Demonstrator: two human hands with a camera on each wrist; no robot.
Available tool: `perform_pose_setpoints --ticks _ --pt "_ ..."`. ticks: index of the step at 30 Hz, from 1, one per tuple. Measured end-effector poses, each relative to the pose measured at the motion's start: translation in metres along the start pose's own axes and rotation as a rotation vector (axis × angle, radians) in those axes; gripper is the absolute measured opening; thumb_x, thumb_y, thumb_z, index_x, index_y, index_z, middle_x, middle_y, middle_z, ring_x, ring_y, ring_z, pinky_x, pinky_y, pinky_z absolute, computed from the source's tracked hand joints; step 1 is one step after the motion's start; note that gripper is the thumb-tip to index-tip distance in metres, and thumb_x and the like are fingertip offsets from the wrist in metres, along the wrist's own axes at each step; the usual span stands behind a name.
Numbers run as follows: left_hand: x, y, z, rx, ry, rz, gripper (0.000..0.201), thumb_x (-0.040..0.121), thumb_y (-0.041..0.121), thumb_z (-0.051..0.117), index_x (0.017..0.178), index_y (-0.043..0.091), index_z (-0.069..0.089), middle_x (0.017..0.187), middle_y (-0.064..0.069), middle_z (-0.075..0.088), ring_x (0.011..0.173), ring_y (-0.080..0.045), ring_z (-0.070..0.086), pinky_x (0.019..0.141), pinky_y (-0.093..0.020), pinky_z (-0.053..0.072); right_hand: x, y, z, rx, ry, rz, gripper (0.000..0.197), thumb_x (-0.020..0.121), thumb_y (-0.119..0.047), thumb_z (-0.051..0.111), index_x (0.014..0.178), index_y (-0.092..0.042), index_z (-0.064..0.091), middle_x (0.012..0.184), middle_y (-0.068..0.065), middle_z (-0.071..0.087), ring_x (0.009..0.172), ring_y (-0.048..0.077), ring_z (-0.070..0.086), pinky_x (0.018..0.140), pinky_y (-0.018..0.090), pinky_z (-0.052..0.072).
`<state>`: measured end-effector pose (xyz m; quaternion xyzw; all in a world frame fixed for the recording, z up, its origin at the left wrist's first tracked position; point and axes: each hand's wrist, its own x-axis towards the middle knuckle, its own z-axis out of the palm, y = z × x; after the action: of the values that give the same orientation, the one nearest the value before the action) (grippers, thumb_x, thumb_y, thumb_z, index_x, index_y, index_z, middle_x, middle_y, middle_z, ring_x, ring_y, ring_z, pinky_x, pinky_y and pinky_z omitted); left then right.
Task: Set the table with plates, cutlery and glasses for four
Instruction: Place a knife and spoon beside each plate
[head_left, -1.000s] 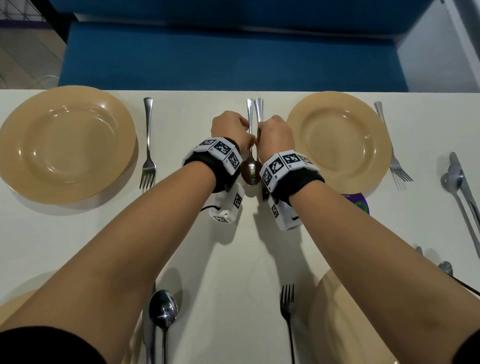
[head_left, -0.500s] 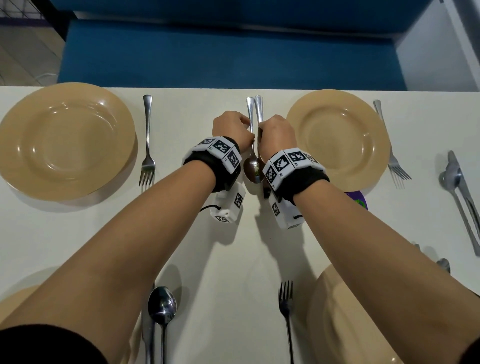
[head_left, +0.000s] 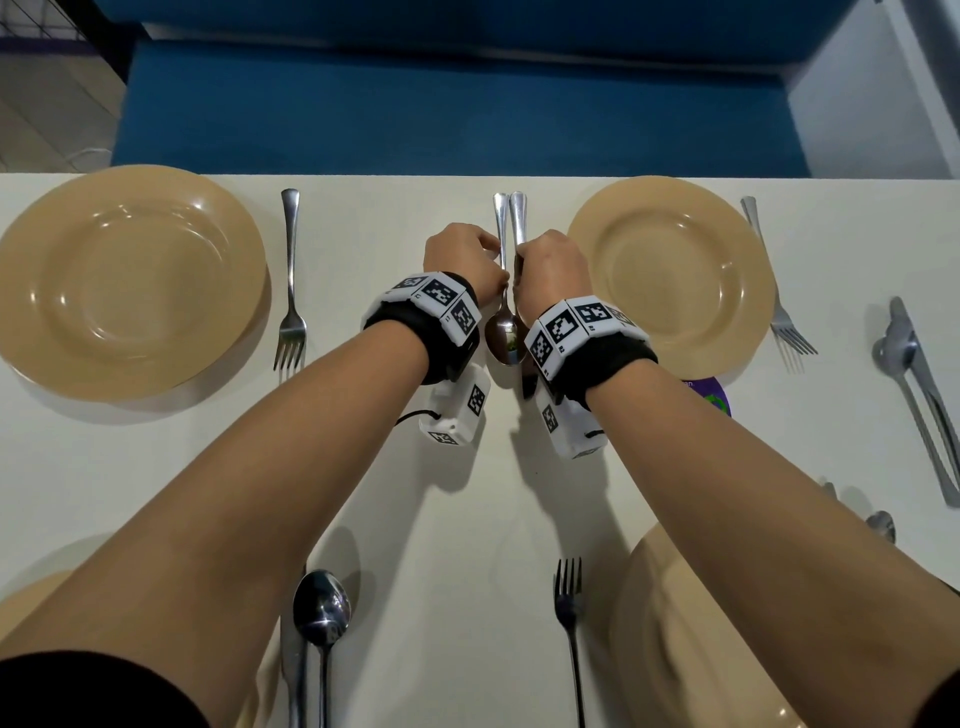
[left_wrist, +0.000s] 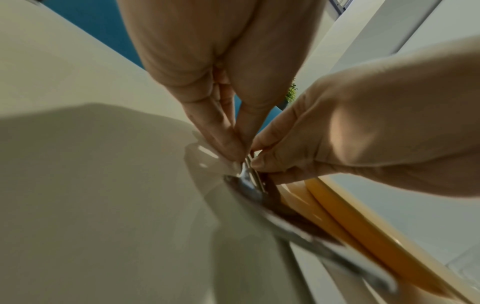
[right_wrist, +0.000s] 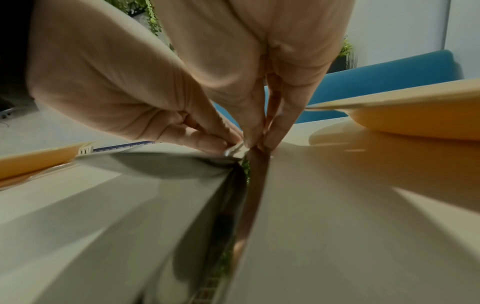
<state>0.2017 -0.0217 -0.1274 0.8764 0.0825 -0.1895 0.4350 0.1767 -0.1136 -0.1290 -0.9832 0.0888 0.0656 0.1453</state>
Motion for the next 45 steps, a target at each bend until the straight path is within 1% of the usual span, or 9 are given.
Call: perform_pose_setpoints --ticks 11,17,20,24,29,32,36,41,45 --pt "0.003 0.003 0.001 0.023 0.002 0.000 0.036 0.077 0.006 0.072 0.112 0.016 0.067 0.109 -0.003 0.070 0.098 -0.017 0.067 0.088 -0.027 0.053 0.001 0.001 -0.002 0.006 -0.012 0.009 0.023 0.091 0.001 0.046 0.104 -0.001 0.064 0.110 0.017 0.057 0.099 0.030 0.058 0.069 0.027 0.033" --pt "0.000 0.001 0.000 0.032 0.002 0.009 0.034 0.079 0.004 0.068 0.111 0.015 0.067 0.107 -0.004 0.070 0.098 -0.019 0.067 0.089 -0.030 0.053 0.000 0.003 -0.006 -0.006 -0.042 -0.003 0.019 0.089 -0.002 0.052 0.104 -0.002 0.064 0.113 0.016 0.057 0.102 0.028 0.057 0.072 0.027 0.035" --pt "-0.003 0.002 -0.001 0.057 0.006 0.018 0.032 0.082 0.005 0.065 0.111 0.015 0.066 0.107 -0.005 0.070 0.097 -0.020 0.067 0.087 -0.030 0.054 -0.004 0.005 -0.013 0.002 -0.025 -0.013 0.022 0.090 -0.006 0.054 0.110 -0.002 0.063 0.117 0.015 0.056 0.108 0.028 0.055 0.078 0.027 0.038" --pt "-0.014 0.008 -0.008 0.094 0.033 0.045 0.032 0.084 0.007 0.062 0.115 0.018 0.063 0.108 -0.005 0.069 0.094 -0.020 0.067 0.083 -0.028 0.053 -0.014 0.012 -0.028 0.185 0.042 0.048 0.034 0.091 -0.009 0.056 0.125 -0.008 0.060 0.127 0.010 0.057 0.118 0.022 0.054 0.097 0.027 0.041" --pt "-0.047 0.028 -0.014 0.097 0.081 0.153 0.035 0.085 0.009 0.059 0.118 0.020 0.060 0.106 0.001 0.067 0.099 -0.015 0.062 0.078 -0.021 0.046 -0.039 0.033 -0.062 0.303 0.152 0.151 0.036 0.090 -0.015 0.055 0.125 -0.011 0.060 0.125 0.007 0.062 0.115 0.021 0.057 0.100 0.027 0.043" --pt "-0.073 0.051 -0.001 0.077 0.056 0.231 0.037 0.083 0.014 0.061 0.119 0.019 0.058 0.105 0.001 0.065 0.099 -0.015 0.059 0.080 -0.023 0.048 -0.065 0.061 -0.087 0.280 0.204 0.182 0.036 0.089 -0.019 0.055 0.123 -0.010 0.061 0.121 0.008 0.064 0.111 0.024 0.059 0.096 0.028 0.042" --pt "-0.111 0.084 0.043 0.106 -0.031 0.325 0.035 0.083 0.018 0.064 0.118 0.018 0.057 0.105 0.001 0.062 0.092 -0.014 0.057 0.078 -0.023 0.046 -0.103 0.120 -0.108 0.291 0.249 0.292 0.037 0.087 -0.022 0.058 0.121 -0.008 0.062 0.123 0.008 0.063 0.114 0.023 0.058 0.099 0.027 0.040" --pt "-0.151 0.128 0.136 0.182 -0.217 0.385 0.034 0.085 0.024 0.064 0.117 0.016 0.057 0.106 -0.001 0.063 0.099 -0.018 0.060 0.084 -0.025 0.045 -0.141 0.232 -0.119 0.245 0.166 0.492 0.038 0.088 -0.024 0.057 0.122 -0.008 0.059 0.130 0.010 0.056 0.118 0.026 0.054 0.099 0.029 0.040" --pt "-0.165 0.160 0.223 0.285 -0.317 0.340 0.032 0.085 0.030 0.061 0.115 0.019 0.059 0.110 0.000 0.065 0.103 -0.019 0.060 0.088 -0.028 0.047 -0.158 0.322 -0.123 0.191 0.072 0.600 0.035 0.088 -0.018 0.058 0.120 -0.002 0.059 0.120 0.016 0.063 0.112 0.031 0.058 0.091 0.031 0.045"
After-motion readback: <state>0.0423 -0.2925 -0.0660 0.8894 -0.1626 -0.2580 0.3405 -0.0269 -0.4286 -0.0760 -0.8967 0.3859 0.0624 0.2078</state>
